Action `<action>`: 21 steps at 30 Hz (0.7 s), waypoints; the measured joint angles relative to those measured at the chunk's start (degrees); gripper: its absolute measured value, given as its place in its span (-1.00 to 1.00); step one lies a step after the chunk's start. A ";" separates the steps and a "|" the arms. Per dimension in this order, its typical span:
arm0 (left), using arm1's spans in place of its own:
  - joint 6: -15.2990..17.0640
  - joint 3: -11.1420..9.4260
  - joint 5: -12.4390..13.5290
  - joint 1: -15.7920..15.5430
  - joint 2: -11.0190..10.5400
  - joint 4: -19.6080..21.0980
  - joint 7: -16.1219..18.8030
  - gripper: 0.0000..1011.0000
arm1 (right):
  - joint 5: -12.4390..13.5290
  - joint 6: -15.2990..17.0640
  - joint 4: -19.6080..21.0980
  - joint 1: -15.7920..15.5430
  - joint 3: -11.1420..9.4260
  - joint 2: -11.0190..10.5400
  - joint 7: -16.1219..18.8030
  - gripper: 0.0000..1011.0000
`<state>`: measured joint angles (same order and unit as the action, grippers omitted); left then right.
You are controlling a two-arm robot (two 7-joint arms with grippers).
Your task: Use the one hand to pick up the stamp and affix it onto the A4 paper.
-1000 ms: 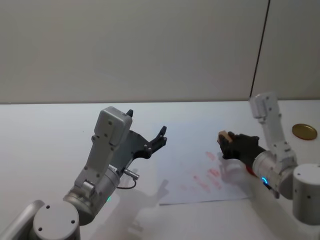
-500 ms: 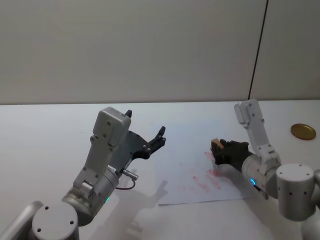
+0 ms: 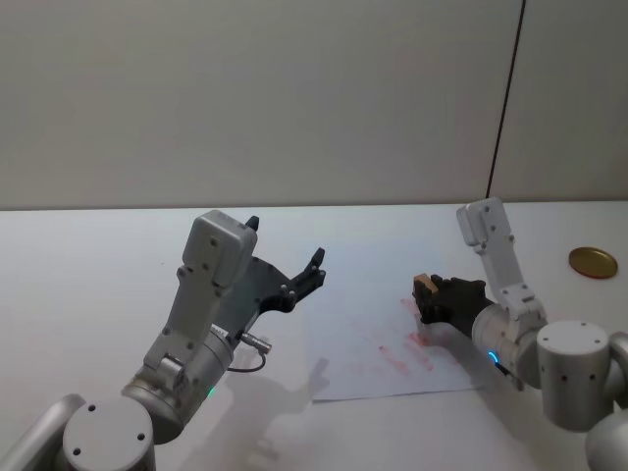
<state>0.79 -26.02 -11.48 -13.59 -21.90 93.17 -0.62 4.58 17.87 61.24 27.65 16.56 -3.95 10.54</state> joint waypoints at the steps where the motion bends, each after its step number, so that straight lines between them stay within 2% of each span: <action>1: 0.00 0.00 0.00 0.00 0.00 0.00 0.00 0.96 | 0.02 0.00 -0.12 0.07 -0.01 0.01 0.02 -0.58; 10: 0.00 0.00 0.00 0.00 0.00 0.00 0.00 0.96 | 0.51 0.15 -1.24 0.51 -0.31 0.09 0.21 -0.58; 21: 0.00 0.00 0.00 0.00 0.00 0.00 0.00 0.96 | 0.08 2.95 -1.80 1.89 -0.53 0.38 0.90 -0.57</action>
<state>0.80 -26.02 -11.48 -13.58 -21.90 93.17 -0.63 4.66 20.82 59.44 29.53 16.03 -3.57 11.44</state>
